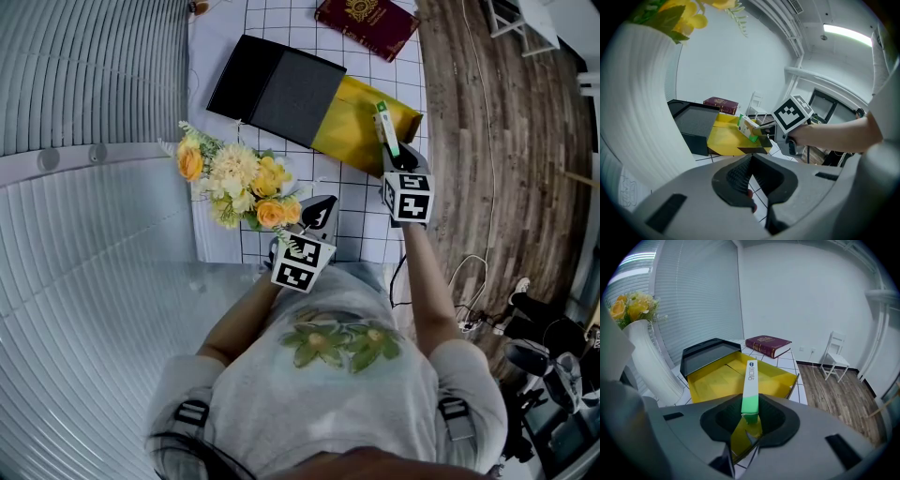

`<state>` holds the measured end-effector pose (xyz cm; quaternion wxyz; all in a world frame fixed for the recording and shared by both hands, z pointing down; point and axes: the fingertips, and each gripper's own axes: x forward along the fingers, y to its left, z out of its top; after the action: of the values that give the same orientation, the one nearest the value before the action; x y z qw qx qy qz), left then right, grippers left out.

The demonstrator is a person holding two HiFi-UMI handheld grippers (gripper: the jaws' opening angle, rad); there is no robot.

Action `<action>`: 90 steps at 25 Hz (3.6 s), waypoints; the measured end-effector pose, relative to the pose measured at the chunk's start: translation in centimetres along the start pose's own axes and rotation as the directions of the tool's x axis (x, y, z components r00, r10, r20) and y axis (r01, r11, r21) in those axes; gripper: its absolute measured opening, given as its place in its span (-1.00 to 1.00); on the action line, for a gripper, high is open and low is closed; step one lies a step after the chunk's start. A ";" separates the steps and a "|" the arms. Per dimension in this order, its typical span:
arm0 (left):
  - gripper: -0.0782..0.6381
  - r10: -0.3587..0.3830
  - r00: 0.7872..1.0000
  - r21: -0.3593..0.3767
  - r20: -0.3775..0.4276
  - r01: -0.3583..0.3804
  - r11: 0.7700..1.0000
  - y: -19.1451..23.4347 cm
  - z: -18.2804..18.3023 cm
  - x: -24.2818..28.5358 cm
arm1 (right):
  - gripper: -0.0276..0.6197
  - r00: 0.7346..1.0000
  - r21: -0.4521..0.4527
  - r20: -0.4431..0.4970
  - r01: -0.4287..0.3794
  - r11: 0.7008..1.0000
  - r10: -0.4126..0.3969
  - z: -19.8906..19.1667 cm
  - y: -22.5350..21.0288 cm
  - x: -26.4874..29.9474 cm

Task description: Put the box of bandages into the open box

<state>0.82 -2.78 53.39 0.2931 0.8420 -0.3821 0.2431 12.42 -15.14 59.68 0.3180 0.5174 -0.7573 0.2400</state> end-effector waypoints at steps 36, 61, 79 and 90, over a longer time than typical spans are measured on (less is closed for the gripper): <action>-0.76 -0.001 1.000 0.012 0.022 0.001 1.000 -0.5 0.4 -0.5 | -0.64 0.999 -0.005 0.032 0.007 1.000 -0.007 0.9 0.0 -0.9; -0.76 0.008 0.998 0.054 0.069 -0.012 0.998 -1.5 1.1 -1.9 | -0.80 0.988 -0.010 0.152 0.037 0.999 -0.035 3.3 0.0 -5.2; -0.76 0.009 0.995 0.080 0.103 -0.017 0.997 -2.4 1.8 -3.2 | -0.89 0.979 -0.011 0.201 0.046 0.999 -0.043 3.0 0.4 -9.2; -0.76 0.010 0.993 0.089 0.115 -0.020 0.996 -2.7 1.8 -3.4 | -0.89 0.976 -0.014 0.214 0.045 0.999 -0.041 2.8 0.6 -10.0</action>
<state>1.24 -0.88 49.11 0.2306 0.8641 -0.3932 0.2135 13.85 -10.61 50.46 0.2447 0.5536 -0.7779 0.1692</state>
